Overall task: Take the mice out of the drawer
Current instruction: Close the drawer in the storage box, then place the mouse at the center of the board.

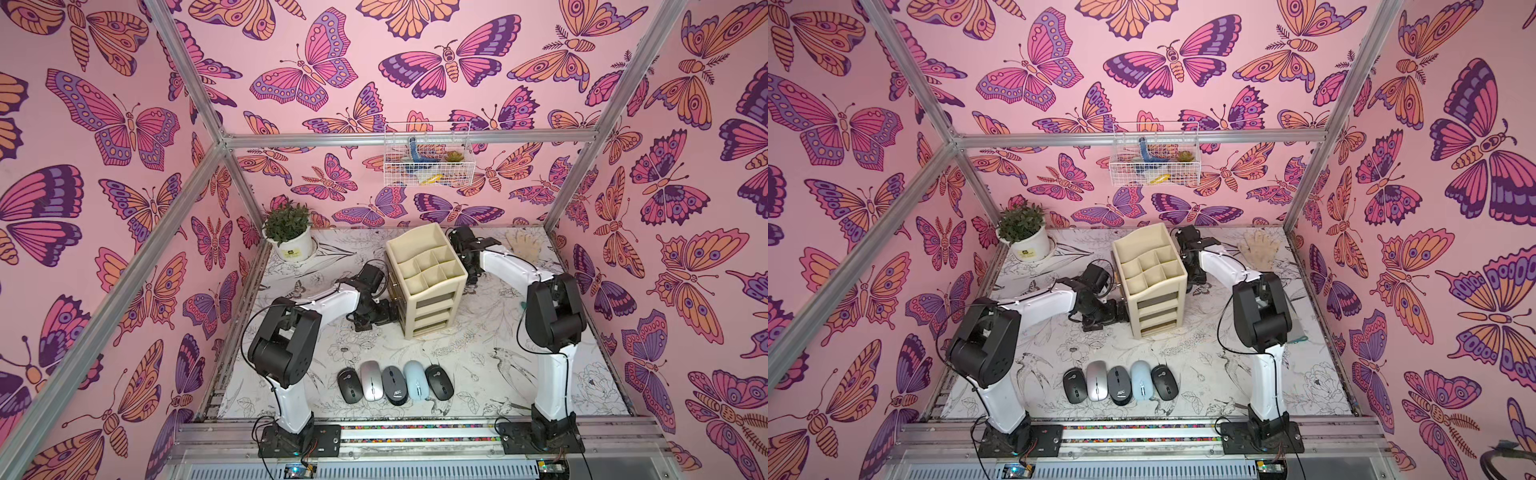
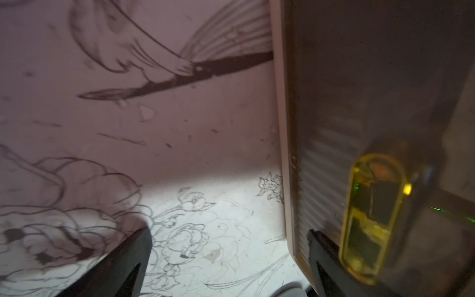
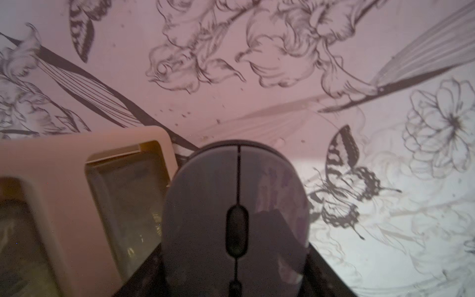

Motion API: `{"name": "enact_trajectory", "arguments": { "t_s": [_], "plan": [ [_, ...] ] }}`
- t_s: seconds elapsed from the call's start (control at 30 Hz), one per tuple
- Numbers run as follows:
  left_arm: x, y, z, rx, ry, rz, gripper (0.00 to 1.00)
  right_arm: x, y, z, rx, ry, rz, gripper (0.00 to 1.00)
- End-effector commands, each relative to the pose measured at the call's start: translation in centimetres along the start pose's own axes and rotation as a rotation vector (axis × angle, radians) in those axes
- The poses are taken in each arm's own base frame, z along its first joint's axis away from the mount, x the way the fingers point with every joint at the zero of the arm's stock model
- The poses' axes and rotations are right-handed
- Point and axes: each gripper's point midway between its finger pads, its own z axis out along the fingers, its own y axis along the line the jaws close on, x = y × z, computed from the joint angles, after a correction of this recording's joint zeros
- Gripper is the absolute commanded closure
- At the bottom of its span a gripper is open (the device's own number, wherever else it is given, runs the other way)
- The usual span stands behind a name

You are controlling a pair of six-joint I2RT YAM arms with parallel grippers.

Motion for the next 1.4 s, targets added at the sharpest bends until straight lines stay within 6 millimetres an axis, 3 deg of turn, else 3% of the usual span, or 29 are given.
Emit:
{"name": "enact_trajectory", "arguments": {
  "t_s": [0.0, 0.13, 0.3, 0.53, 0.7, 0.87, 1.23, 1.37],
  "plan": [
    [-0.5, 1.0, -0.9, -0.008, -0.044, -0.012, 0.00, 0.6, 0.9, 0.0, -0.005, 0.041, 0.015, 0.49],
    [-1.0, 2.5, -1.9, -0.012, -0.066, -0.042, 0.00, 1.1, -1.4, -1.1, 0.070, 0.044, 0.003, 0.49],
    [-1.8, 3.3, -3.4, -0.022, -0.088, -0.050, 0.00, 3.7, -5.0, -3.5, 0.163, 0.045, -0.002, 0.48],
    [-1.0, 4.3, -6.1, -0.041, -0.105, -0.069, 0.00, 12.4, -6.9, -6.5, 0.217, 0.086, -0.012, 0.48],
    [-0.1, 5.3, -8.5, -0.057, -0.135, -0.065, 0.00, 18.8, -5.6, -9.3, 0.200, 0.070, -0.040, 0.47],
    [1.6, 7.2, -9.3, -0.096, -0.119, -0.105, 0.00, 23.9, -2.8, -9.9, 0.152, 0.059, -0.050, 0.46],
    [2.4, 8.3, -10.7, -0.094, -0.147, -0.136, 0.00, 28.9, -0.5, -6.3, 0.134, 0.125, -0.109, 0.43],
    [2.4, 8.3, -11.0, -0.098, -0.150, -0.138, 0.00, 29.9, 0.3, -6.0, 0.128, 0.131, -0.129, 0.41]
  ]
}}
